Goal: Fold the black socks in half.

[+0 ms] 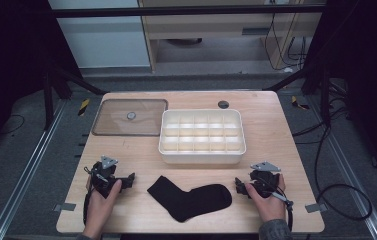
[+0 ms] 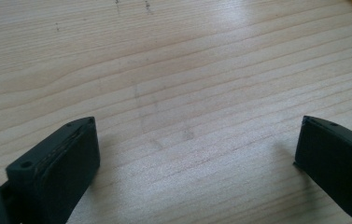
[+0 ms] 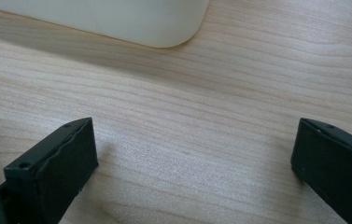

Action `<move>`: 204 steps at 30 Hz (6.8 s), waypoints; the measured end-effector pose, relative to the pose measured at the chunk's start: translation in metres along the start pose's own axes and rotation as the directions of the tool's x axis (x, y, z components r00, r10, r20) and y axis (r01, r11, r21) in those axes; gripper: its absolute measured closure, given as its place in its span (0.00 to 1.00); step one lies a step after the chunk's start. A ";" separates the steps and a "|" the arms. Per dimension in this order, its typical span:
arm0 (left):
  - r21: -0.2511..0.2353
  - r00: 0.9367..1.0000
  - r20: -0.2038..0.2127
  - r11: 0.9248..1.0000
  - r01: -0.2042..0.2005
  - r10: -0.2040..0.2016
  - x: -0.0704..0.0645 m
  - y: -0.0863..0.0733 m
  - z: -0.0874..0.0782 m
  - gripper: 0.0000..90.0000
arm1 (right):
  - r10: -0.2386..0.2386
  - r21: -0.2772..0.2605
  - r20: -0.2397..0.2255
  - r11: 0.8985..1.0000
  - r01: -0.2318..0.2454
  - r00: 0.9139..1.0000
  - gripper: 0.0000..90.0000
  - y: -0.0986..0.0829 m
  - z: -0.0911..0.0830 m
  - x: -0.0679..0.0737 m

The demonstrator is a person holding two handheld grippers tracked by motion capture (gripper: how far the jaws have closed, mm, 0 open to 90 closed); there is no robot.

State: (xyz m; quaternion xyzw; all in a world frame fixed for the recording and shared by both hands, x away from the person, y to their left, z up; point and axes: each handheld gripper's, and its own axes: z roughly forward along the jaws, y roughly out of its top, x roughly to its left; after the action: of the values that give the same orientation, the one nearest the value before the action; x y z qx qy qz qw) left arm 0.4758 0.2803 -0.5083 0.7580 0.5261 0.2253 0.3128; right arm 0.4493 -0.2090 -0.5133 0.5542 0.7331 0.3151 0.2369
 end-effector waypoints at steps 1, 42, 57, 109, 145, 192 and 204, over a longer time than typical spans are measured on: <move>0.000 1.000 0.000 1.000 0.000 0.000 0.000 0.000 0.000 0.00 | 0.000 0.000 0.000 1.000 0.000 1.000 0.01 0.000 0.000 0.000; 0.200 0.950 0.269 0.955 -0.217 0.159 -0.032 0.064 -0.048 0.14 | -0.110 0.279 -0.235 0.944 0.175 0.966 0.49 0.052 -0.053 0.008; 0.250 0.918 0.338 0.920 -0.302 0.209 -0.067 0.061 -0.034 0.33 | -0.150 0.306 -0.340 0.916 0.260 0.928 0.57 0.066 -0.037 0.057; 0.334 0.862 0.470 0.866 -0.371 0.188 -0.087 0.051 -0.011 0.86 | -0.187 0.330 -0.427 0.879 0.345 0.885 0.95 0.059 -0.027 0.075; 0.190 0.822 0.515 0.902 -0.387 0.244 -0.085 0.091 -0.059 0.87 | -0.181 0.327 -0.448 0.878 0.349 0.875 0.96 0.056 -0.013 0.090; 0.153 0.682 0.654 0.826 -0.542 0.326 -0.203 0.080 -0.024 0.87 | -0.122 0.305 -0.471 0.907 0.291 0.874 0.94 0.046 -0.009 0.093; 0.149 0.694 0.626 0.819 -0.555 0.356 -0.209 0.077 -0.019 0.86 | -0.115 0.296 -0.471 0.913 0.280 0.875 0.91 0.044 -0.010 0.093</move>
State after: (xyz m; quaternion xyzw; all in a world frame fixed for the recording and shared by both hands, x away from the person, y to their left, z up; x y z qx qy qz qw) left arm 0.4421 0.0694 -0.4427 0.9378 0.2291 -0.0321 0.2587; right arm 0.4454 -0.1132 -0.4743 0.4219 0.8657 0.2690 -0.0089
